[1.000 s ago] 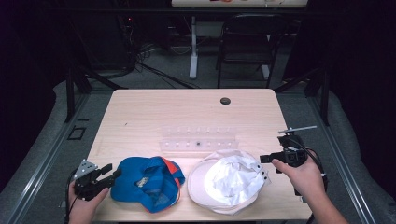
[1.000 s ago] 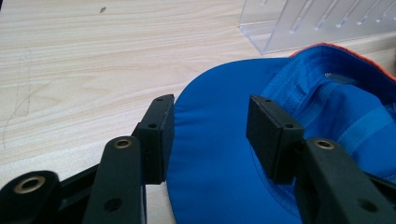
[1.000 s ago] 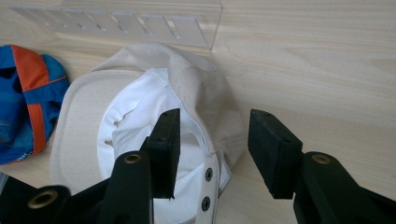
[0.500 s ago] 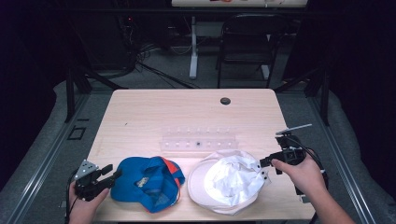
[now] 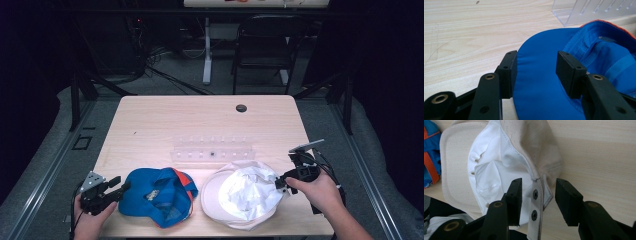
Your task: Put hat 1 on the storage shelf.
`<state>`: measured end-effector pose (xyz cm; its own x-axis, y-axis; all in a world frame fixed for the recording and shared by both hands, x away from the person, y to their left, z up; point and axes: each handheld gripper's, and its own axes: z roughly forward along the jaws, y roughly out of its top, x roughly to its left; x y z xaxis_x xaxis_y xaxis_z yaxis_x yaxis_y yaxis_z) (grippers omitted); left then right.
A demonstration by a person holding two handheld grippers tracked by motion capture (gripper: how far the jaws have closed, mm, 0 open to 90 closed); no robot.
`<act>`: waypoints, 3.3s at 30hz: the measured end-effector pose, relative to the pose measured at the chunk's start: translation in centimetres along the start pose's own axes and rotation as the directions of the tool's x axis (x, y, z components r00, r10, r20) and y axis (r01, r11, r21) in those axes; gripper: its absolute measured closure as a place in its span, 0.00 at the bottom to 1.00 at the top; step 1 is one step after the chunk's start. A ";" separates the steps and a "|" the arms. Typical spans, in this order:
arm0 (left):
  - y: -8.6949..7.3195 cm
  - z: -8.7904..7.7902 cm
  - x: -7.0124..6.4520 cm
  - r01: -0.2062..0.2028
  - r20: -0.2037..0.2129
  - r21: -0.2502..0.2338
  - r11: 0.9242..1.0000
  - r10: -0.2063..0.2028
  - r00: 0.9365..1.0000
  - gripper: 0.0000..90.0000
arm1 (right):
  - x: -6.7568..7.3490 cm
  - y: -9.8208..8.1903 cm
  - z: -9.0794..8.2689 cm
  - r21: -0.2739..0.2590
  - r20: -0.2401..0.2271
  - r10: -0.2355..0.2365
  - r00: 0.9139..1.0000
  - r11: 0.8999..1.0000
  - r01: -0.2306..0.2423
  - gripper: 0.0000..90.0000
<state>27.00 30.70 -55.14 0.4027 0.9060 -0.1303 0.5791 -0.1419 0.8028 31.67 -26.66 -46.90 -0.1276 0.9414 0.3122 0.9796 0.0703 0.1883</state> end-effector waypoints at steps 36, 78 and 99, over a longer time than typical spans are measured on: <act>0.0 0.0 0.0 -0.003 -0.001 0.003 1.000 0.003 1.000 0.58 | 1.3 0.9 0.0 0.149 -0.005 -0.004 1.000 0.989 0.005 0.91; -0.1 0.1 0.0 0.000 0.005 0.005 1.000 0.000 1.000 0.58 | 3.6 2.8 -4.8 0.150 -0.128 0.071 0.989 0.987 -0.051 0.91; -0.1 0.0 0.0 -0.001 0.002 0.002 1.000 0.001 1.000 0.58 | 4.4 3.2 -8.1 0.148 -0.383 0.137 0.913 0.985 -0.086 0.91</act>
<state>26.94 30.68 -55.19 0.4043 0.9053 -0.1305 0.5803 -0.1437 0.8016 33.00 -24.94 -37.33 -0.0417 0.7429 0.6681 0.9991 0.0376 0.0206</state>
